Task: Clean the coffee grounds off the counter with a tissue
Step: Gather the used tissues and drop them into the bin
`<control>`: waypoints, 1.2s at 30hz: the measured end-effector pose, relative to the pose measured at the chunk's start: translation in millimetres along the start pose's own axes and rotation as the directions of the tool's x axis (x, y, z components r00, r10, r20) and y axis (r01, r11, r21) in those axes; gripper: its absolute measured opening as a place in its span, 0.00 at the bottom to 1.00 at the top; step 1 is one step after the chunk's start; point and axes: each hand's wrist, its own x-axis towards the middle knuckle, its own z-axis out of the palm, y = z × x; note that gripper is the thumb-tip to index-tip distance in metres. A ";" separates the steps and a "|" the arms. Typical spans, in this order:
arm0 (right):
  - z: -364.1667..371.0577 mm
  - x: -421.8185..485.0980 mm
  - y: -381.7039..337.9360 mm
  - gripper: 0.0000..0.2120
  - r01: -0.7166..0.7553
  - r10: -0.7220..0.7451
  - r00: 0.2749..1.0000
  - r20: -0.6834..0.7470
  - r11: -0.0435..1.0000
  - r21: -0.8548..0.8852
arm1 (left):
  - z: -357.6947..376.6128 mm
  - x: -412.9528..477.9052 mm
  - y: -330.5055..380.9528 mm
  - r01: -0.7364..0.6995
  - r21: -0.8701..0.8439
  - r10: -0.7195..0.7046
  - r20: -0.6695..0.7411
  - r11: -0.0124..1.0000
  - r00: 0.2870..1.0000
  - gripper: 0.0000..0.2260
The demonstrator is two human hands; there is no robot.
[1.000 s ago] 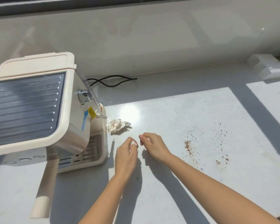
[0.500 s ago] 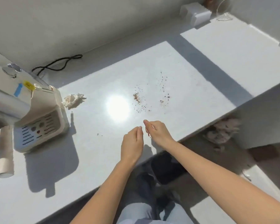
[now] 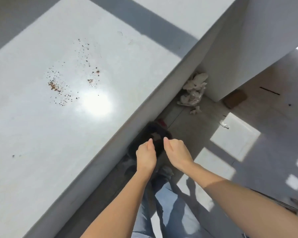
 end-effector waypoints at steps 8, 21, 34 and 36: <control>63.3 41.8 37.6 0.15 -0.226 0.220 0.974 0.060 0.966 0.128 | 26.1 61.2 -41.7 0.529 -0.380 -0.515 0.147 0.759 0.845 0.16; 97.0 68.8 49.9 0.23 -0.427 0.395 0.904 0.165 0.863 0.271 | 19.5 76.7 -73.1 0.684 -0.571 -0.631 0.336 0.454 0.699 0.24; 51.3 37.0 30.7 0.24 -0.250 0.250 0.968 0.029 0.937 0.243 | 5.6 19.6 -41.2 0.263 -0.193 -0.216 0.235 0.945 0.948 0.24; 34.8 28.7 21.2 0.23 -0.184 0.192 0.981 -0.012 0.956 0.226 | 2.2 4.7 -30.1 0.134 -0.127 -0.102 0.235 0.983 0.967 0.25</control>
